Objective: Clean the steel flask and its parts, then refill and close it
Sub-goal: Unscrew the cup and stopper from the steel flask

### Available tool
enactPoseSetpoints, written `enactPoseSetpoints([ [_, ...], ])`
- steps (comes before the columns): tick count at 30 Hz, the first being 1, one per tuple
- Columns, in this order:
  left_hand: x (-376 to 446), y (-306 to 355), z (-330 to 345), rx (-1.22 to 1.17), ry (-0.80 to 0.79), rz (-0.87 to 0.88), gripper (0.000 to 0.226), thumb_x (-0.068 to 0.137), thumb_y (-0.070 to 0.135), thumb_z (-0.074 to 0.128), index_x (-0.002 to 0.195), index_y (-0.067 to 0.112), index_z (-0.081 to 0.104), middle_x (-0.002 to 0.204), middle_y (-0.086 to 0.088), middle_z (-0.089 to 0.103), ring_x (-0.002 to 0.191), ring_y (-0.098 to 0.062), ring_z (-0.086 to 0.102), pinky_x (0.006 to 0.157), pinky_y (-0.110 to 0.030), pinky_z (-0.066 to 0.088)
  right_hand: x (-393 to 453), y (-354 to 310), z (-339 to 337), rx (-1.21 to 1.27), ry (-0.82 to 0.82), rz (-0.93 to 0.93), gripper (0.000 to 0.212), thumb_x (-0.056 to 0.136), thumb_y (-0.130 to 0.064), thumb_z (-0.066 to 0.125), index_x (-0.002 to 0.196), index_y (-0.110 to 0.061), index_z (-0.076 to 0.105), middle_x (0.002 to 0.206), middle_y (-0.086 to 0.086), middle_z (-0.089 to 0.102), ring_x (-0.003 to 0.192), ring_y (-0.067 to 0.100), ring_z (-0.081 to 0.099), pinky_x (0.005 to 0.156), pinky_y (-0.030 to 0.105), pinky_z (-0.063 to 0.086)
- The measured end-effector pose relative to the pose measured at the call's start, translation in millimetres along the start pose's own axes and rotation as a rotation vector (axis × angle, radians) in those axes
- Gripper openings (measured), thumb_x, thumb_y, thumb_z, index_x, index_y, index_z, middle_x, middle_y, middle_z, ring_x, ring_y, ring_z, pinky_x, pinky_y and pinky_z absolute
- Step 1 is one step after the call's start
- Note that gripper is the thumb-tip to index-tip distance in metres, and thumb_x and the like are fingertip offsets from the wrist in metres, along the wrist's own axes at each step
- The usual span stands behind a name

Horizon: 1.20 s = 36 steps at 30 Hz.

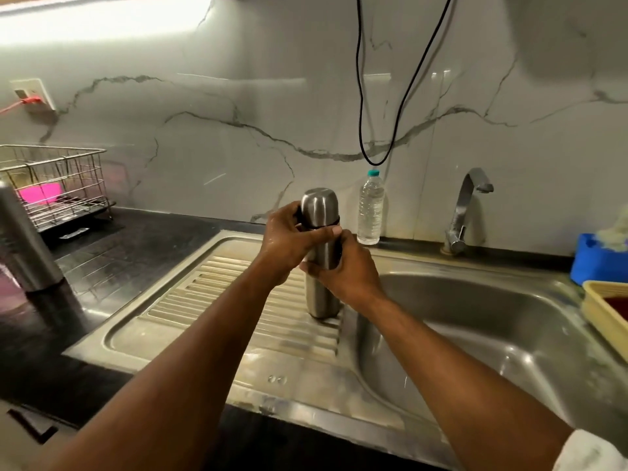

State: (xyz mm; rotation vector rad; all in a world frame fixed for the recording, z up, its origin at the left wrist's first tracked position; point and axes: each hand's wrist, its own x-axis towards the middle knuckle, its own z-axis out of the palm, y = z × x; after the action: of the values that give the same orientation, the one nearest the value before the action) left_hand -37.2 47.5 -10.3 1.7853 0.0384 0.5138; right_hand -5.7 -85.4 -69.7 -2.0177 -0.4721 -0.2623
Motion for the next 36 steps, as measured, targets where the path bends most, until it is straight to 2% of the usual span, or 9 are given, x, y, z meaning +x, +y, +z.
enactPoseSetpoints([
  [6,-4,4,0,0.04,-0.05,0.019,0.066,0.066,0.032,0.099,0.124,0.022,0.069,0.11,0.006,0.077,0.103,-0.011,0.074,0.091,-0.034,0.061,4,-2,-4,0.134,-0.035,0.028,0.074,0.067,-0.038,0.096,0.125,-0.03,0.05,0.115,-0.012,0.066,0.106,0.011,0.065,0.091,0.031,0.057],
  [9,0,3,-1,0.074,-0.049,0.004,0.068,0.07,0.032,0.097,0.13,0.023,0.066,0.114,0.006,0.075,0.106,-0.012,0.072,0.092,-0.033,0.059,18,-5,1,0.267,-0.104,0.068,0.081,0.064,-0.027,0.098,0.131,-0.024,0.052,0.119,-0.009,0.067,0.111,0.015,0.065,0.098,0.037,0.056],
  [13,13,11,-9,-0.003,-0.078,0.032,0.07,0.081,0.02,0.09,0.143,0.023,0.058,0.13,0.001,0.068,0.12,-0.015,0.065,0.102,-0.035,0.055,30,7,12,0.333,-0.111,0.123,0.081,0.063,-0.028,0.098,0.132,-0.025,0.055,0.122,-0.003,0.067,0.114,0.018,0.064,0.101,0.046,0.056],
  [18,33,28,-21,0.093,-0.258,0.077,0.065,0.089,0.002,0.078,0.148,0.016,0.057,0.136,0.002,0.066,0.122,-0.014,0.064,0.111,-0.041,0.053,30,14,17,0.299,-0.093,0.107,0.082,0.07,-0.033,0.094,0.138,-0.025,0.048,0.126,0.001,0.062,0.115,0.019,0.061,0.099,0.041,0.055],
  [21,32,33,-22,0.217,-0.22,0.133,0.062,0.085,0.015,0.086,0.143,0.015,0.063,0.131,0.002,0.069,0.116,-0.012,0.067,0.108,-0.041,0.056,29,11,17,0.3,-0.094,0.108,0.08,0.072,-0.031,0.094,0.137,-0.025,0.048,0.125,0.001,0.061,0.114,0.019,0.06,0.093,0.035,0.054],
  [24,29,38,-15,0.493,-0.04,0.262,0.073,0.072,0.049,0.092,0.132,0.014,0.071,0.119,-0.001,0.075,0.104,-0.013,0.07,0.096,-0.033,0.06,25,10,20,0.311,-0.051,0.089,0.074,0.072,-0.026,0.094,0.132,-0.024,0.051,0.119,-0.001,0.062,0.107,0.016,0.061,0.082,0.025,0.052],
  [29,29,50,-10,0.553,0.222,0.36,0.065,0.062,0.073,0.088,0.096,0.019,0.078,0.084,0.004,0.075,0.077,-0.012,0.071,0.079,-0.039,0.064,23,10,23,0.315,-0.02,0.069,0.071,0.067,-0.022,0.096,0.126,-0.023,0.056,0.111,-0.002,0.065,0.1,0.013,0.065,0.085,0.032,0.056],
  [31,33,57,-11,0.53,0.247,0.312,0.066,0.063,0.074,0.087,0.098,0.019,0.078,0.087,0.003,0.076,0.083,-0.013,0.071,0.083,-0.041,0.063,23,10,23,0.313,-0.015,0.069,0.072,0.066,-0.021,0.096,0.126,-0.023,0.056,0.111,-0.002,0.066,0.099,0.014,0.066,0.086,0.035,0.057],
  [36,30,61,-18,0.55,0.114,0.201,0.089,0.063,0.069,0.09,0.133,0.018,0.07,0.126,0.001,0.072,0.113,-0.015,0.064,0.102,-0.038,0.054,23,9,22,0.316,-0.029,0.069,0.07,0.069,-0.02,0.095,0.125,-0.027,0.052,0.108,-0.009,0.062,0.095,0.005,0.061,0.078,0.024,0.051],
])
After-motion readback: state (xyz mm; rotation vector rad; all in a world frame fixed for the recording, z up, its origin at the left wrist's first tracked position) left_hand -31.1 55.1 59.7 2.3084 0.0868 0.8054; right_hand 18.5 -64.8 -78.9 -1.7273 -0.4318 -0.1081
